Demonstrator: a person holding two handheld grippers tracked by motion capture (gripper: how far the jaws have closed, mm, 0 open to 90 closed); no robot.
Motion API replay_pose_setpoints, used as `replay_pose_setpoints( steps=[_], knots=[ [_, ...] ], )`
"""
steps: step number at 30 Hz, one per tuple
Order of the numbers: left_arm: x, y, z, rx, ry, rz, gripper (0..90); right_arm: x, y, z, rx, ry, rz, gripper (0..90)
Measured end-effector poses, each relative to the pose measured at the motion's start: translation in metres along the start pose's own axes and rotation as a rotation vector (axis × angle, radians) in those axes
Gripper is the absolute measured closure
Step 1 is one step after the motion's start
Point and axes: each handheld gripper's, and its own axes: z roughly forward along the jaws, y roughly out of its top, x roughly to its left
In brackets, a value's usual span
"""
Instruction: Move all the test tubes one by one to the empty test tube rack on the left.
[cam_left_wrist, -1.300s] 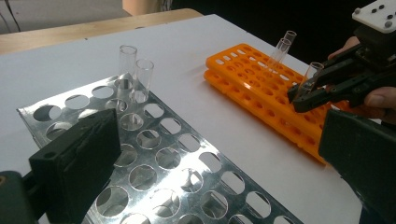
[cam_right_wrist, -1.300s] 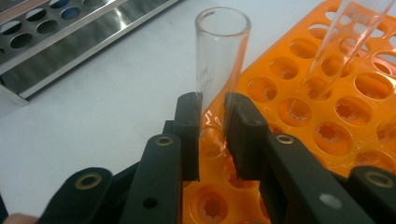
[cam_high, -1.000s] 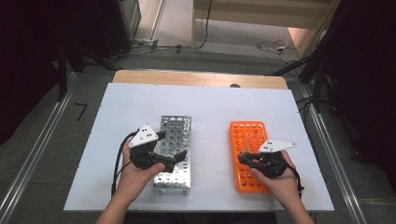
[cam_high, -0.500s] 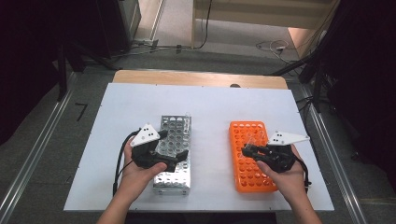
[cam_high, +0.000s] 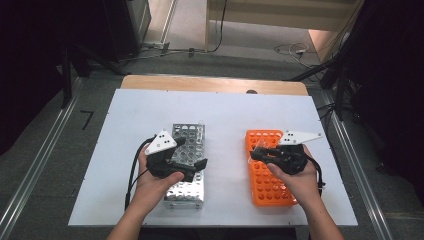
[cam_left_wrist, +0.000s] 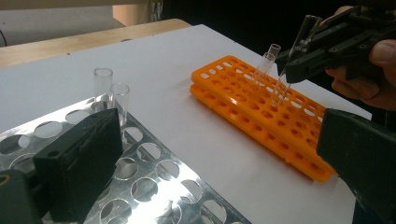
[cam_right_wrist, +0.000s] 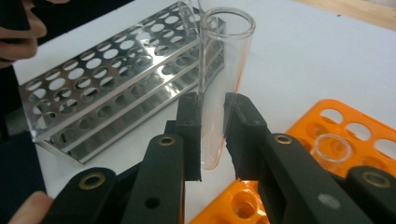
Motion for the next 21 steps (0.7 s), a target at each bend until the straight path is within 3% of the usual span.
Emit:
replay_pose_setpoints(
  steps=[9,21],
  knots=[
    [-0.008,0.001,0.007,0.0,-0.027,0.012,0.0,0.015,-0.003,0.013,0.02,0.047,-0.021,73.9],
    [-0.021,0.002,0.017,-0.005,-0.097,0.017,5.3,0.04,-0.001,0.031,0.058,0.099,-0.074,74.0]
  ],
)
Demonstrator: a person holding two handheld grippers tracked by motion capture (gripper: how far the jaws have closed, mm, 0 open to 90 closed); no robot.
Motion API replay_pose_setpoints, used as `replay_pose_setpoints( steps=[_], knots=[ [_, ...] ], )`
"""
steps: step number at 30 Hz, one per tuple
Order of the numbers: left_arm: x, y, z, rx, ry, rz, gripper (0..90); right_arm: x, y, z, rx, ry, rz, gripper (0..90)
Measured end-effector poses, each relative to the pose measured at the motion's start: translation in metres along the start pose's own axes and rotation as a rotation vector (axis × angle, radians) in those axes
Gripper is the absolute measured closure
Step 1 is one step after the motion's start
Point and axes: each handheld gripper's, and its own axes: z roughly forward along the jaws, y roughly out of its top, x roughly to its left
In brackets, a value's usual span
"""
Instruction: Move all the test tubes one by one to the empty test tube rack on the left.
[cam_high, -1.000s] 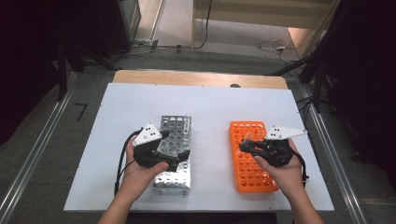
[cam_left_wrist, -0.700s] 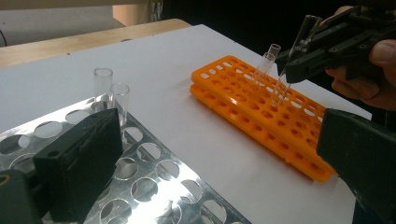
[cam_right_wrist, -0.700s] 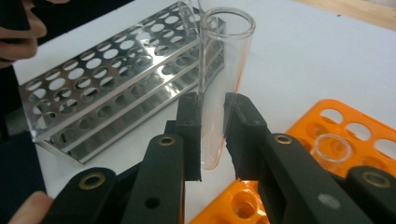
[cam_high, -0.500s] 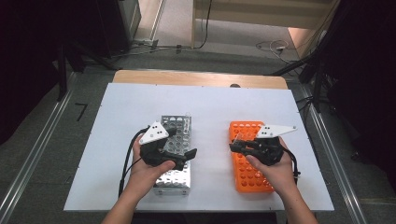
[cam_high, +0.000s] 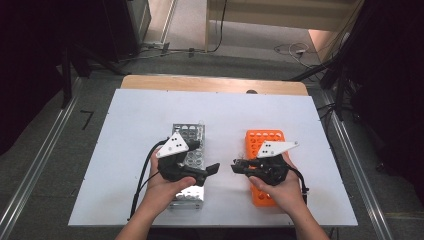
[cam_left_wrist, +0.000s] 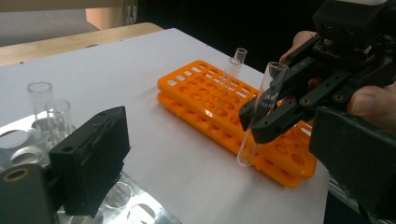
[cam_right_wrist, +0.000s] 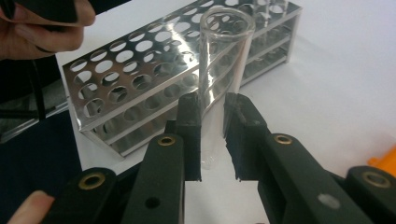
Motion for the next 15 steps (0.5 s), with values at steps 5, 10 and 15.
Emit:
replay_pose_setpoints(
  steps=[5,10,15],
  knots=[
    [-0.009,0.0,0.008,0.01,-0.001,0.014,14.8,0.007,0.001,0.006,0.01,0.015,-0.023,73.9],
    [-0.015,0.0,0.014,0.026,0.001,0.022,23.7,0.014,0.002,0.012,0.025,0.029,-0.03,73.9],
    [-0.02,-0.001,0.018,0.023,-0.017,0.03,33.8,0.019,0.003,0.017,0.031,0.04,-0.048,73.9]
  ],
)
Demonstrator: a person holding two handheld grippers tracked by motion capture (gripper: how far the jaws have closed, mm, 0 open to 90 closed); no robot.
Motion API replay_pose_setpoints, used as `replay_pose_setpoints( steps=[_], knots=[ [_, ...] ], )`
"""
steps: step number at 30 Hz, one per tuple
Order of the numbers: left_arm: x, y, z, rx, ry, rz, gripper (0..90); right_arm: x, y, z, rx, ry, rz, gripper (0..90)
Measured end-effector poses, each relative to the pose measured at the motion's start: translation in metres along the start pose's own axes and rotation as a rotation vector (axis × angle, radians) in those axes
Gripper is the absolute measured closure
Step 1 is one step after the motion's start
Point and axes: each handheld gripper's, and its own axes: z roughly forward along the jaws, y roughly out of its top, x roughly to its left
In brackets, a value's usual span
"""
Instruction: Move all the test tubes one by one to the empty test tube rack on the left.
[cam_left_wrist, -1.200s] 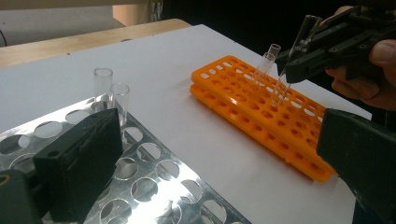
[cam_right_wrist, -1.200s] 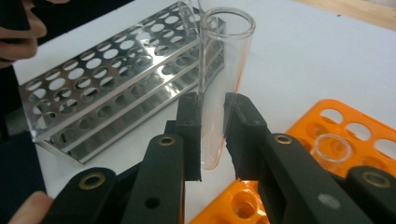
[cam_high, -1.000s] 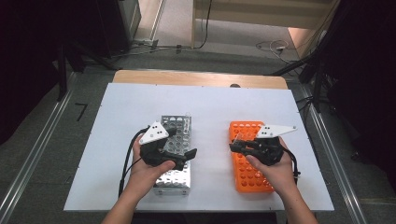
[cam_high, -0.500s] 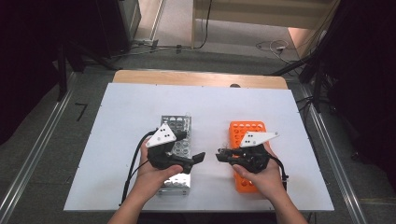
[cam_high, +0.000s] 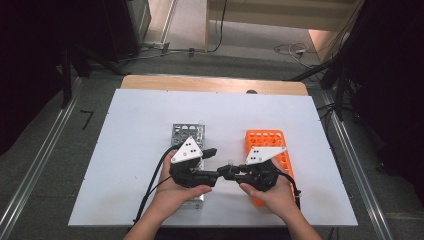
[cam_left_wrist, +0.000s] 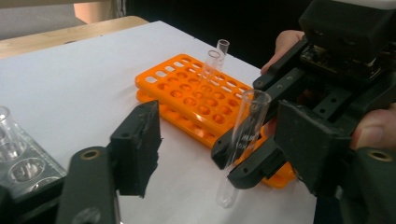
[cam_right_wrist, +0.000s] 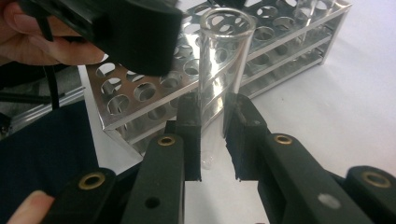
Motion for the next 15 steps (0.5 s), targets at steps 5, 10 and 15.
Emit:
replay_pose_setpoints(
  steps=[5,10,15],
  knots=[
    [-0.0063,-0.0003,0.0046,0.006,-0.031,0.026,42.1,0.0028,0.001,0.0031,0.005,0.005,-0.008,73.9],
    [-0.0084,-0.0009,0.0075,0.005,-0.05,0.027,53.5,0.0052,0.002,0.003,0.008,0.01,-0.009,73.9],
    [-0.0093,-0.0014,0.009,0.004,-0.056,0.031,62.0,0.0075,0.003,0.0037,0.009,0.016,-0.014,73.9]
  ],
)
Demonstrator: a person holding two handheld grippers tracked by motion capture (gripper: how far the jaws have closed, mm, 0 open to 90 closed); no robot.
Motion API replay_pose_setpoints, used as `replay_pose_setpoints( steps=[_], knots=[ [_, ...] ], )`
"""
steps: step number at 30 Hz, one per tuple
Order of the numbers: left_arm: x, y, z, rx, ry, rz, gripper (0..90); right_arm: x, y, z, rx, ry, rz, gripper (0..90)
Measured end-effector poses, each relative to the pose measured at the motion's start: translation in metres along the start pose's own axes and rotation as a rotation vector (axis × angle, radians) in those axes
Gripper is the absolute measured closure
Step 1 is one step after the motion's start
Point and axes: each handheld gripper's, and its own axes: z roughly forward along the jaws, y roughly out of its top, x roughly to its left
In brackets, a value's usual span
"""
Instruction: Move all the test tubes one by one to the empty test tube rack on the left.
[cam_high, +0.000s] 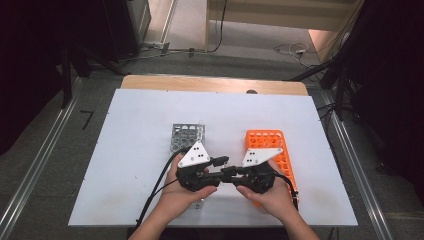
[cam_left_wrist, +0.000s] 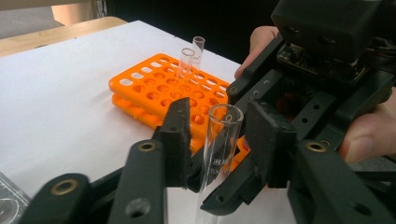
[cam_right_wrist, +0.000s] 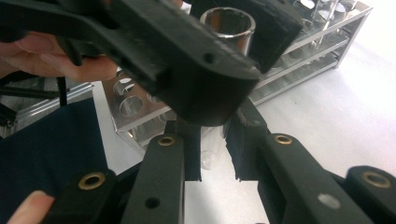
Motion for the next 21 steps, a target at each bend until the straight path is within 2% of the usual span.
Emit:
replay_pose_setpoints(
  steps=[8,21],
  knots=[
    [-0.0005,-0.0009,0.0015,0.005,-0.007,0.011,72.0,0.0,0.0001,-0.0007,-0.002,0.007,-0.001,73.9],
    [0.0001,-0.0007,0.0014,-0.004,0.0,0.024,74.2,-0.0013,-0.0004,-0.0011,-0.008,0.011,0.004,73.9]
  ],
)
